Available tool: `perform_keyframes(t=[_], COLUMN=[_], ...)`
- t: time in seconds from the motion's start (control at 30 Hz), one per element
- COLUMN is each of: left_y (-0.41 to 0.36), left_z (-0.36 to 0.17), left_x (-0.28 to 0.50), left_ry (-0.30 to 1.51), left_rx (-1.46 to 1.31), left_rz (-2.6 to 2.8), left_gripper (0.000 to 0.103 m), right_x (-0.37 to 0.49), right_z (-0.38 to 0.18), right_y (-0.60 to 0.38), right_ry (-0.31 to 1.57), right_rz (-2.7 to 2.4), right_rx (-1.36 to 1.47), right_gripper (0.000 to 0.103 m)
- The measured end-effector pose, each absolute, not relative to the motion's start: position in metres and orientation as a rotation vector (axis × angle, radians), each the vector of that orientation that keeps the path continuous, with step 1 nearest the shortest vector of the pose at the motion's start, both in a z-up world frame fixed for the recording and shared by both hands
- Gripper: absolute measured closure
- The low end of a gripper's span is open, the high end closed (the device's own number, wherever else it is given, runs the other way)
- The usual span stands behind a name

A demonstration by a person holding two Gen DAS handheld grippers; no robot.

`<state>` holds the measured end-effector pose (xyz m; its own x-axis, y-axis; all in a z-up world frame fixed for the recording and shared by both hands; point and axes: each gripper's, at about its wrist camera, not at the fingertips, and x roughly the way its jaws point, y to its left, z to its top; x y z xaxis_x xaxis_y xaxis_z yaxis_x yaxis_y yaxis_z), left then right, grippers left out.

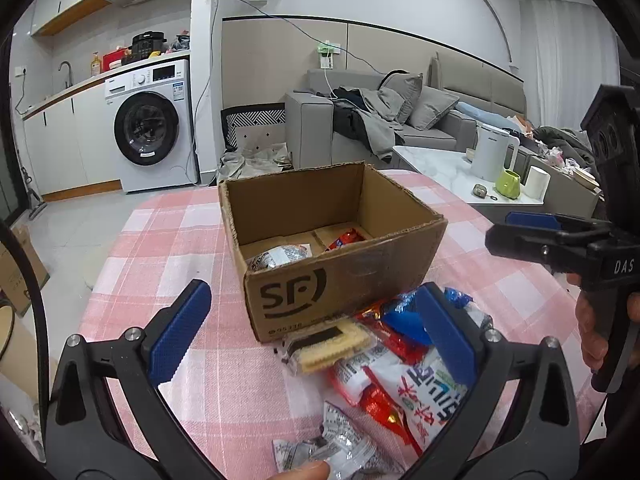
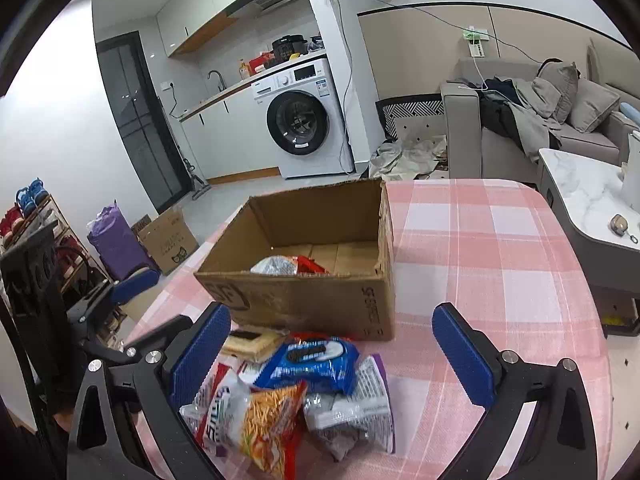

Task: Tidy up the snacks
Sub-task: 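Move both open tools back down to the snack pile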

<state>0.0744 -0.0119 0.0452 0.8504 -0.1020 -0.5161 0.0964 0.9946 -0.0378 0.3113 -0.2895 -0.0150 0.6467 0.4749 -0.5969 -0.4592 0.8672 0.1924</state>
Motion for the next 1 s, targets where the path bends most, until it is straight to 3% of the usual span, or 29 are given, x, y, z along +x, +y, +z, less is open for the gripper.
perform_keyframes(t=[1.0], left_y=[0.008], left_z=[0.008], left_x=[0.022], left_ry=[0.715], left_rx=[-0.049], left_rz=[-0.052], left_gripper=[0.001], right_x=[0.288], right_z=[-0.047], right_y=[-0.293], right_ry=[0.812], right_rz=[0.527], right_rx=[0.020], right_gripper=[0.000])
